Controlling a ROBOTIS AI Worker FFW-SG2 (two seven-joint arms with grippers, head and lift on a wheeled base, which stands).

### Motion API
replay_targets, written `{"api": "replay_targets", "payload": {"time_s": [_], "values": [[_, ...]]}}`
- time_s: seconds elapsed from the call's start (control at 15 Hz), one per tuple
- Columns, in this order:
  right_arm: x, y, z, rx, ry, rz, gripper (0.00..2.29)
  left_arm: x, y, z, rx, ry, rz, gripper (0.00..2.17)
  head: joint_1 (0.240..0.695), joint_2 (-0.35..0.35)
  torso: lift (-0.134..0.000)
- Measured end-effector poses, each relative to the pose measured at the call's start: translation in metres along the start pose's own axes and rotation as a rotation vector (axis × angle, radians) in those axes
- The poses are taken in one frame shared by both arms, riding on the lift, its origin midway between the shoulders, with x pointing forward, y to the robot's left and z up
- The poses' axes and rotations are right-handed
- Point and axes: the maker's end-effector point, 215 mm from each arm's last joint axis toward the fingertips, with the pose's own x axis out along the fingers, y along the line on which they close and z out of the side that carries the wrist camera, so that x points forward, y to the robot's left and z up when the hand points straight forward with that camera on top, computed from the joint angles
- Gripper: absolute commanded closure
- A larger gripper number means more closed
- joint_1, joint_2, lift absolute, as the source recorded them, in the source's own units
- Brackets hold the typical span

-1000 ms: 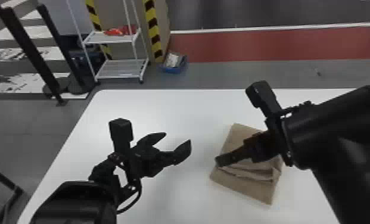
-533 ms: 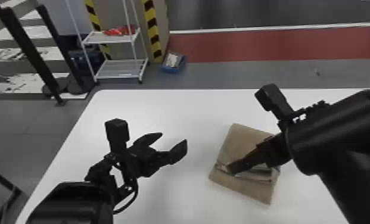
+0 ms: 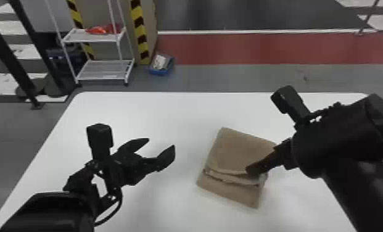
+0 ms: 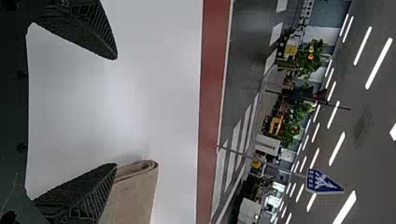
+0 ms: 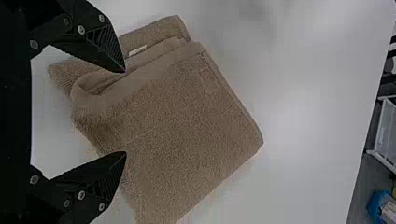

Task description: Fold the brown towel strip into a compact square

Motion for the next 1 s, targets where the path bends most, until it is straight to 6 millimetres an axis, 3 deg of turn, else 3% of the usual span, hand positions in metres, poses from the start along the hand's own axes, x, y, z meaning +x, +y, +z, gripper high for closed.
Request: {"api": "replay_targets", "payload": {"time_s": [0.4,1.0], "values": [[0.005,0.0,-0.012,0.008,0.018,-0.001,0.3,0.003,-0.001,-0.001,0.002,0.003,0.001,0.06,0.695,0.019,-0.124],[-0.002,0.014,0.011,-0.059,-0.008,-0.014,0.3,0.001,0.001,-0.001,0.001,0.002,0.006,0.07,0.695,0.043,-0.124]]}}
